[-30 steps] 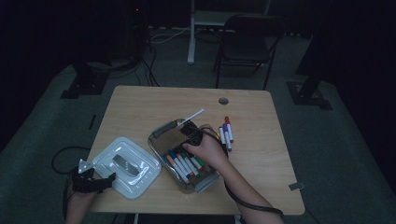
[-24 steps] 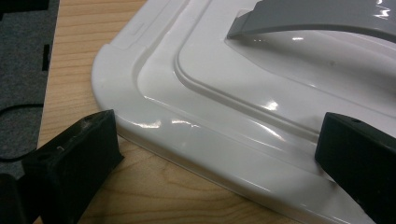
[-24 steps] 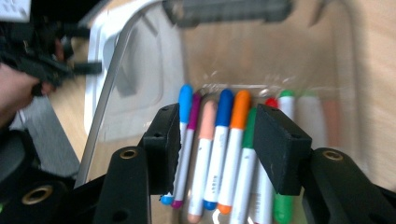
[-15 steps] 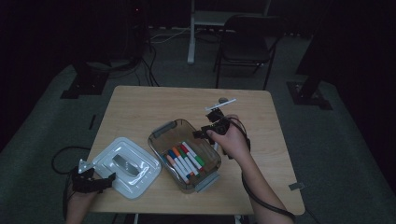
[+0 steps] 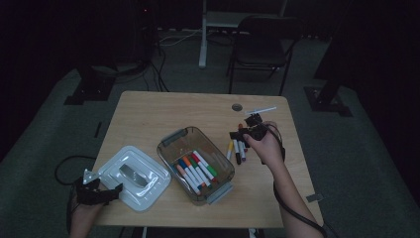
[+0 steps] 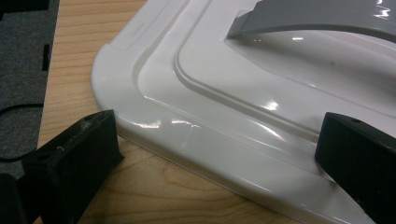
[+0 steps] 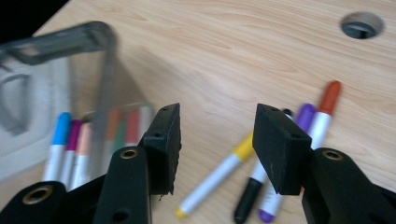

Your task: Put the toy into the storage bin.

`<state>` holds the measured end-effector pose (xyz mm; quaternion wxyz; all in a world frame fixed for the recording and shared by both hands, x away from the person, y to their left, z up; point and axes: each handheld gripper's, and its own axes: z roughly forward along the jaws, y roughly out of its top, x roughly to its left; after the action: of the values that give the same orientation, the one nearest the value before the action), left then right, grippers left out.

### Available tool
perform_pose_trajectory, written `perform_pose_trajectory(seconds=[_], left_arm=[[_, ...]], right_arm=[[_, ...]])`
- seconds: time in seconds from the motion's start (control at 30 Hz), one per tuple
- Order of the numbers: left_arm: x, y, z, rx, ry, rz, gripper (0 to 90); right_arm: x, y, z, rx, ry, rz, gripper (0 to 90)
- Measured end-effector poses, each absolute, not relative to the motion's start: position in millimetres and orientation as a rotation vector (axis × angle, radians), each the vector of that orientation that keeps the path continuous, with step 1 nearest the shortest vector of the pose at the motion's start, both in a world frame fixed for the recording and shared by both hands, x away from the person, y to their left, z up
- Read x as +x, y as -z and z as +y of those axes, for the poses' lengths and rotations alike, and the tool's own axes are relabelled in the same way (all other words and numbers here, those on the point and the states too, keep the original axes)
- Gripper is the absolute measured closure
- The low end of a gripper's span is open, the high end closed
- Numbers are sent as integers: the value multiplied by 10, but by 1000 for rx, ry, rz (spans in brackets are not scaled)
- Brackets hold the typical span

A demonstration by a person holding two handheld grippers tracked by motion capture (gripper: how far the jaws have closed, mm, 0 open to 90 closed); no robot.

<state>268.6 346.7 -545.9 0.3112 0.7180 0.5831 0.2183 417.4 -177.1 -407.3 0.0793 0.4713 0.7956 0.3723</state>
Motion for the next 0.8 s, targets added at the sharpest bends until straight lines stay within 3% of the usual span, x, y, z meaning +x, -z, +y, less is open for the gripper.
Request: perform_pose_trajectory(seconds=[0.37,0.8], left_arm=[[2686,5459,3466,1895,-577,1540,5],[2686,5459,3466,1895,-577,1540,5]], right_arm=[[4454,4524,-2081,1559,-989,2315,549],[4884,4916,-2147,1716,-850,2263,603]])
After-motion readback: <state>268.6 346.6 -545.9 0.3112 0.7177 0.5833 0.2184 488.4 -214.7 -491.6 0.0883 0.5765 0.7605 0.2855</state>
